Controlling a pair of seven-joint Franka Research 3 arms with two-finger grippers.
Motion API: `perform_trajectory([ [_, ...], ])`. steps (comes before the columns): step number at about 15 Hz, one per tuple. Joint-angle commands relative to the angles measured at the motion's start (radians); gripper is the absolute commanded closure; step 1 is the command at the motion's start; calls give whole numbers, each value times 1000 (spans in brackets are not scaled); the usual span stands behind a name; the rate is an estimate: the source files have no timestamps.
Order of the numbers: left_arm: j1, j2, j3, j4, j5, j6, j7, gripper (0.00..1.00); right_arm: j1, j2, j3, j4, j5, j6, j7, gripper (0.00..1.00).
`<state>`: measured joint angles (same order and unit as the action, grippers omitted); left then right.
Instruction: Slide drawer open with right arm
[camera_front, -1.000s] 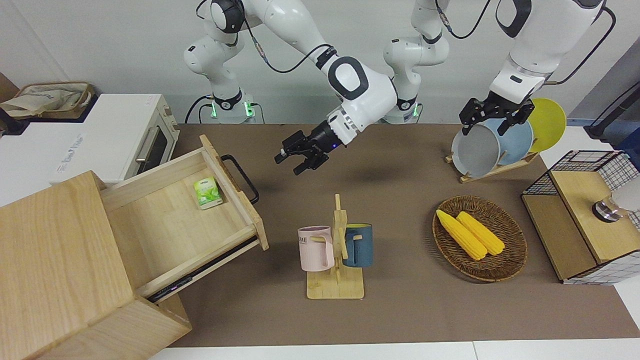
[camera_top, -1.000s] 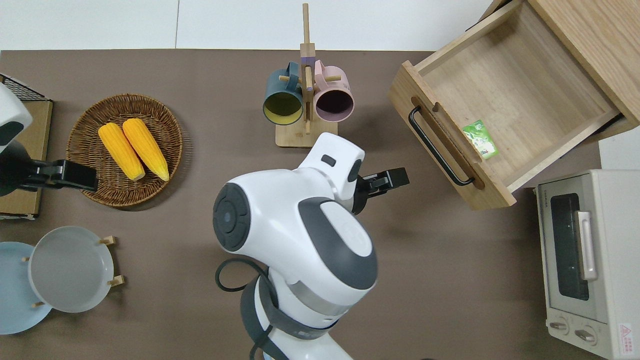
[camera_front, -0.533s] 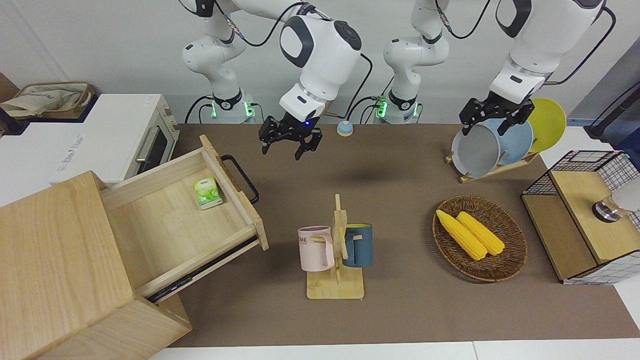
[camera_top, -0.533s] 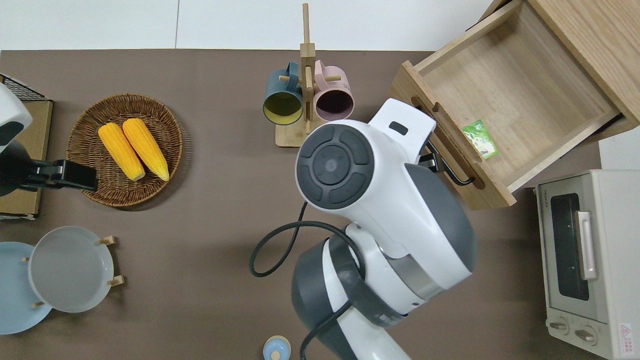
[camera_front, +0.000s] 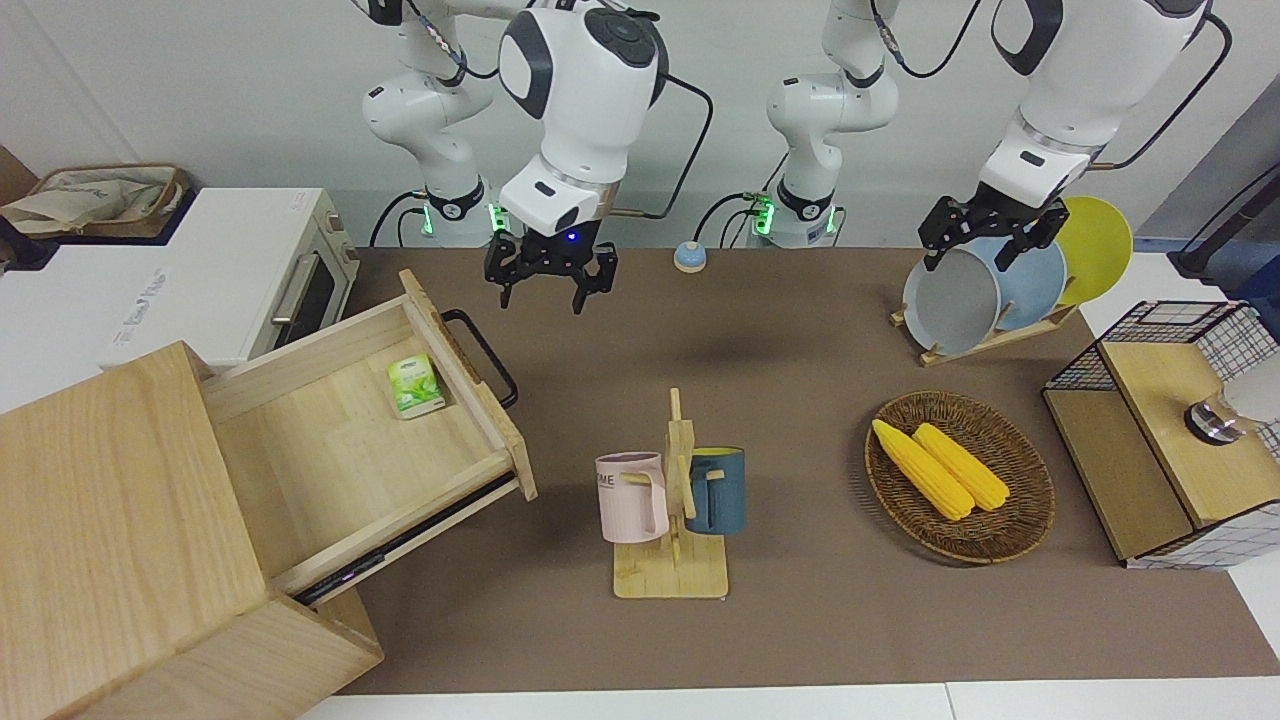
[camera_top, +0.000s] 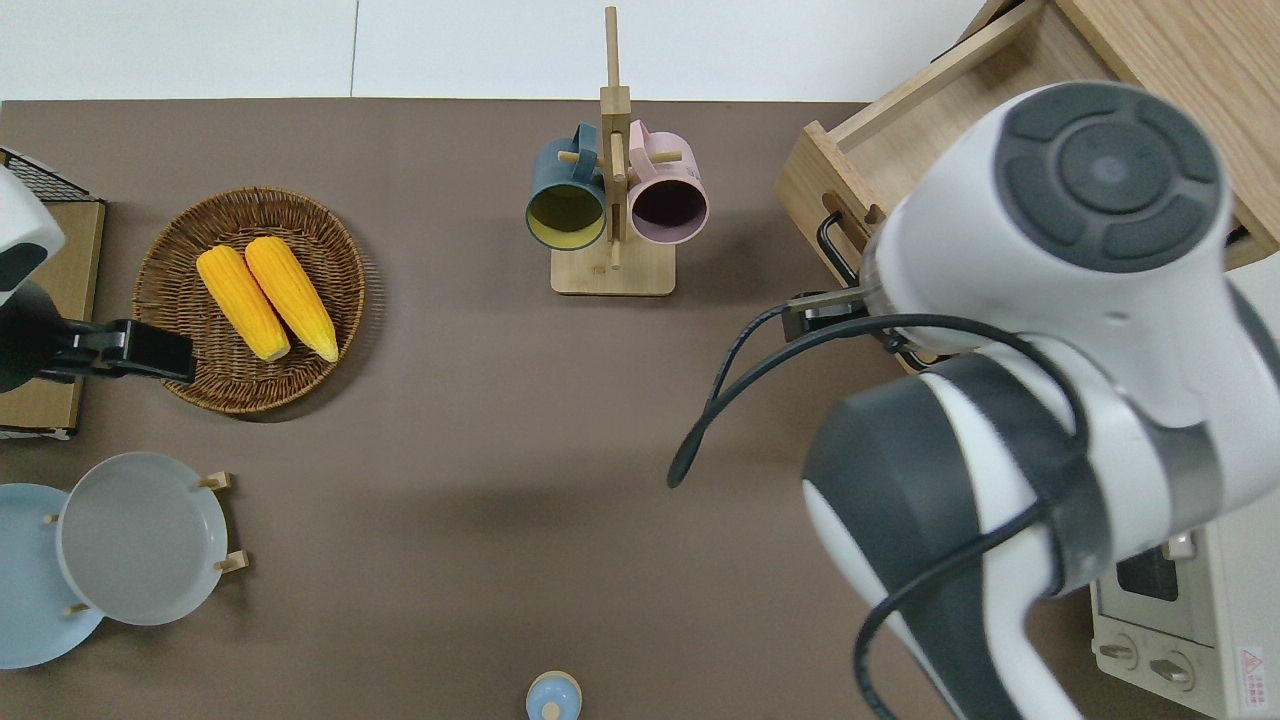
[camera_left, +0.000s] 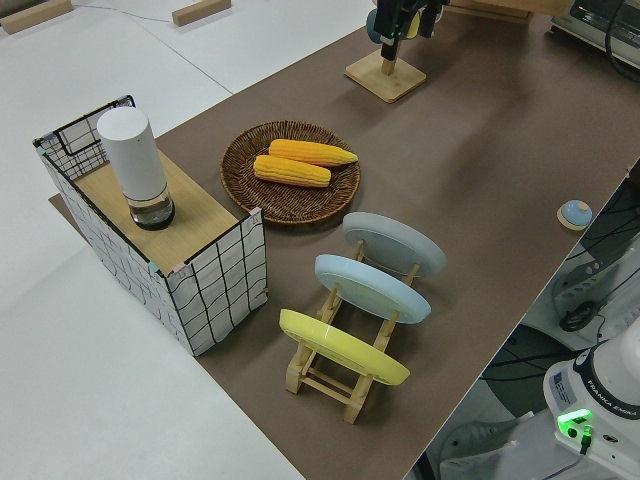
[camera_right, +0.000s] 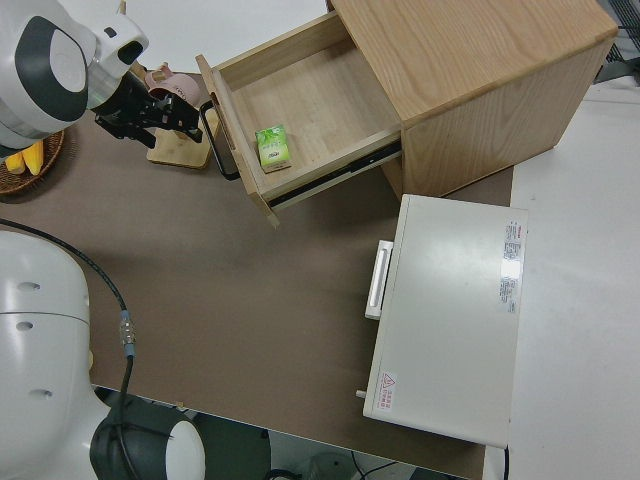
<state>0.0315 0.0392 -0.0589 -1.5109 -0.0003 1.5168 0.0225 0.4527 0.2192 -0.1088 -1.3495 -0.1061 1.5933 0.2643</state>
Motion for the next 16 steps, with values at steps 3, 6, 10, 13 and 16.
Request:
perform_trajectory([
  [3,5,11,-7,26,17,-20,10,7,-146,-52,32,-30,120,13,-183,13],
  [6,5,11,-7,26,17,-20,10,7,-225,-69,32,-63,134,4,-311,13],
  [10,5,11,-7,24,17,-20,10,7,-301,-86,32,-92,134,-13,-372,11],
  [13,5,11,-7,26,17,-20,10,7,-339,-87,31,-92,137,-19,-384,11],
  [16,5,11,-7,24,17,-20,10,7,-339,-81,23,-89,121,-16,-341,11],
])
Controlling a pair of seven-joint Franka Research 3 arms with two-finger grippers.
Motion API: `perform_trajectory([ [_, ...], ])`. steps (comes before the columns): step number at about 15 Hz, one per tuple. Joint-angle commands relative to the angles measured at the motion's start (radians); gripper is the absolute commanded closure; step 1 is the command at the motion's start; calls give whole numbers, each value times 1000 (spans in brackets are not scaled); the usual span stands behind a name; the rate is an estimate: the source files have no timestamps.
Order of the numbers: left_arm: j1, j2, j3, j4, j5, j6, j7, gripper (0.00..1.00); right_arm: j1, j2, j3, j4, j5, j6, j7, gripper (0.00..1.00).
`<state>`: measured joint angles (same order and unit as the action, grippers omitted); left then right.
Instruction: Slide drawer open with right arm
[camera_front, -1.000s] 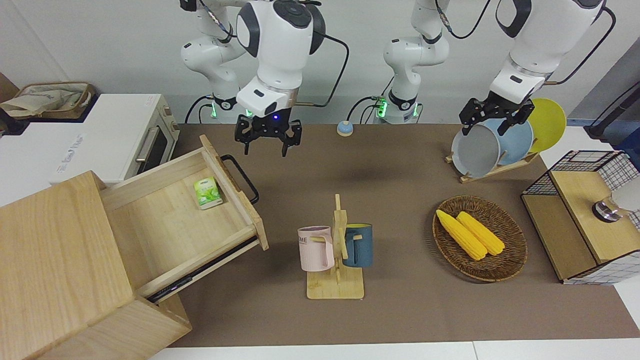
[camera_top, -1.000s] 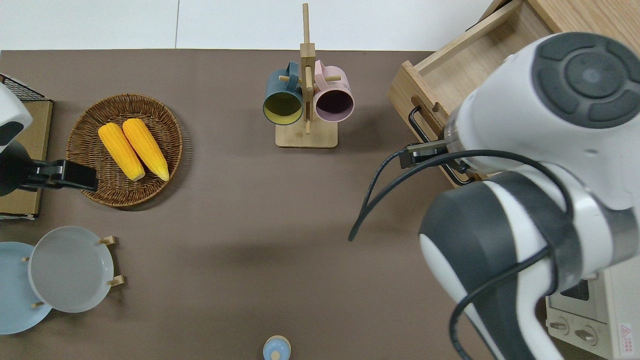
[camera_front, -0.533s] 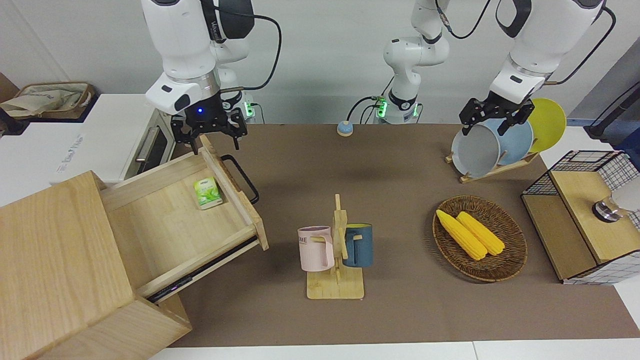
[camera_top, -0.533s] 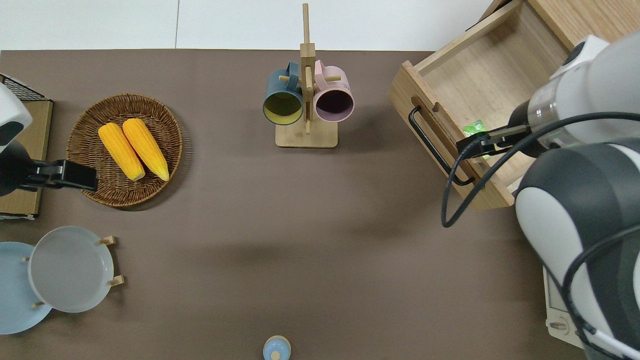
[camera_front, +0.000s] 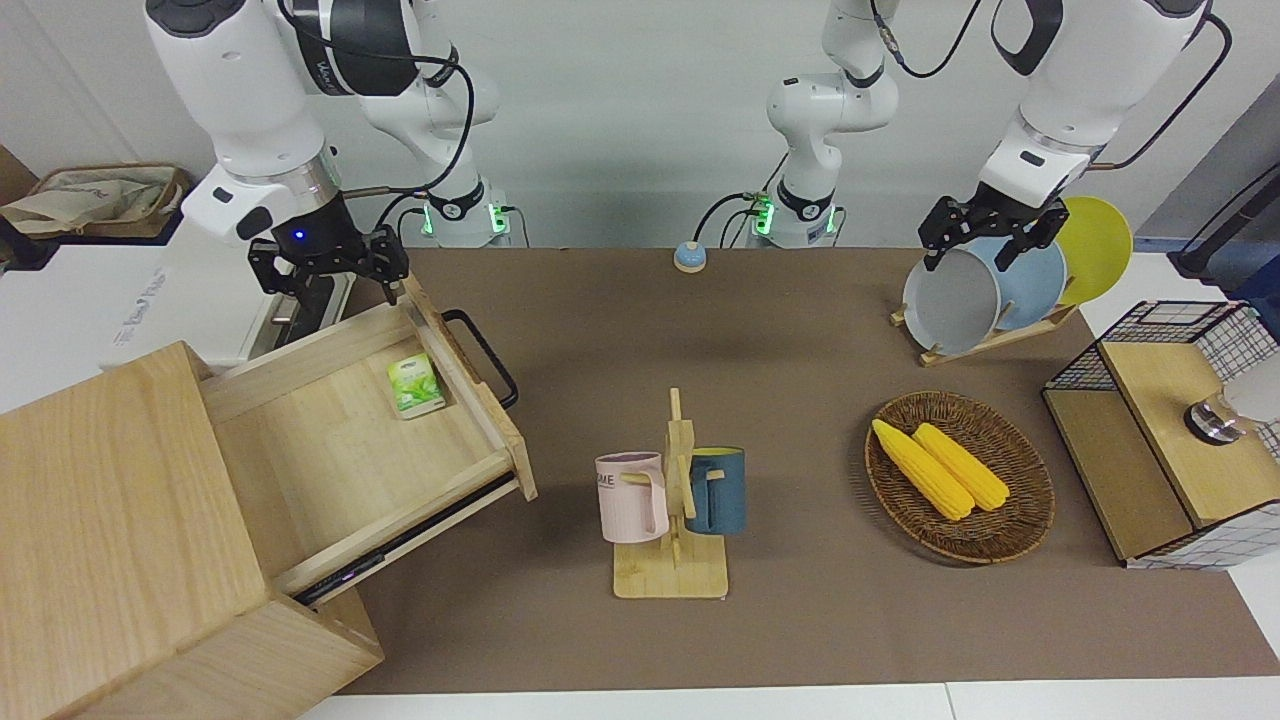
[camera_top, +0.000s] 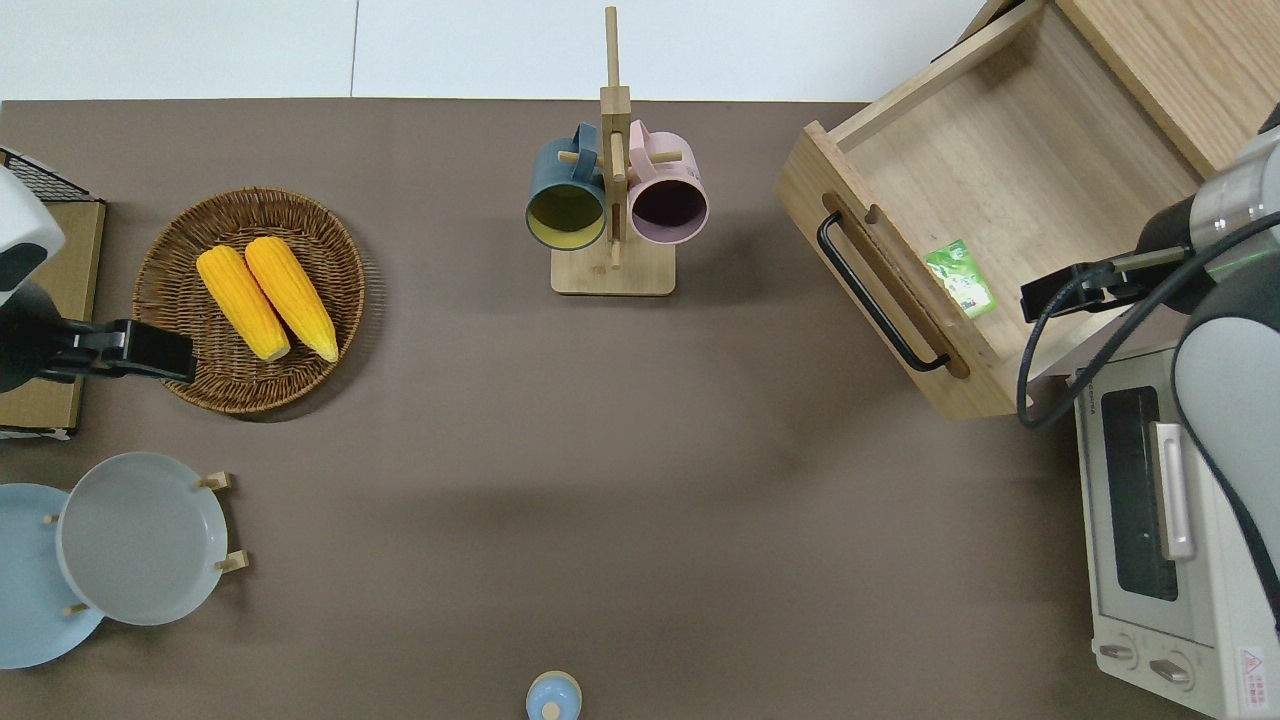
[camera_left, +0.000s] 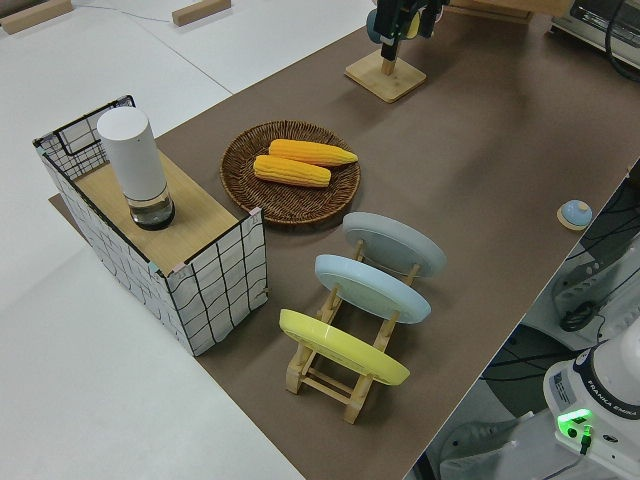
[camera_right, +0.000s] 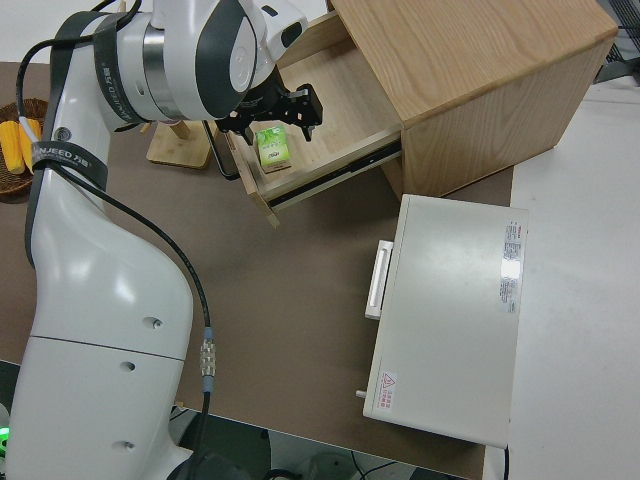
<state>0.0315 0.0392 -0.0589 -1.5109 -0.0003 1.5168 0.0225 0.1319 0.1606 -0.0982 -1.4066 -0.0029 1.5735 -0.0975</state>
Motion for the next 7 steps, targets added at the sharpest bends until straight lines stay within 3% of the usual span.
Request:
perform_trajectory([
  [1,5,11,-7,26,17,-20,10,7,-18,-21,14,-32,20,3,21,11],
  [7,5,11,-7,26,17,-20,10,7,-3,-18,14,-25,14,3,82,11],
])
